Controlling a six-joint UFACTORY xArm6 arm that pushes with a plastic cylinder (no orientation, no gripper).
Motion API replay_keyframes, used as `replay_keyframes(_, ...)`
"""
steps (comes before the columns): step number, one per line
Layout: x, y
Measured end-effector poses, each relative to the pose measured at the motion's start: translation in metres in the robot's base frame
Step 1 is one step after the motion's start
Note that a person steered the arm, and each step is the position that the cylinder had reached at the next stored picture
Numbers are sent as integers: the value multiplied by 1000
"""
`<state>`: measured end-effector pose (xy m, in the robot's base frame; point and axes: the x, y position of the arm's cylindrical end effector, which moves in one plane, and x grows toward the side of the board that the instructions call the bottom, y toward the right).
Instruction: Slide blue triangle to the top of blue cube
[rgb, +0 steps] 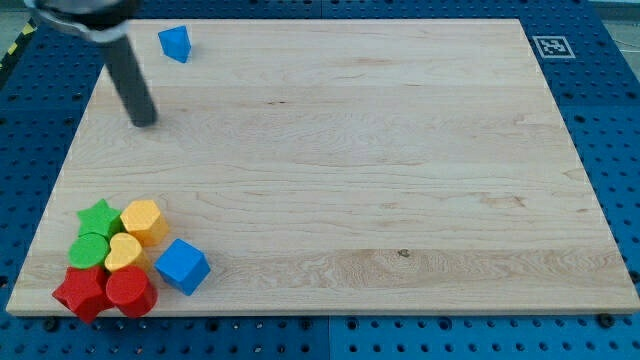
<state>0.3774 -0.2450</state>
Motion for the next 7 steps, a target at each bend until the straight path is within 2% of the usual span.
replay_keyframes(1,-30,-58)
replay_keyframes(2,-64,-60)
replay_keyframes(3,-114,-30)
replay_keyframes(6,-115,115)
replay_keyframes(7,-114,102)
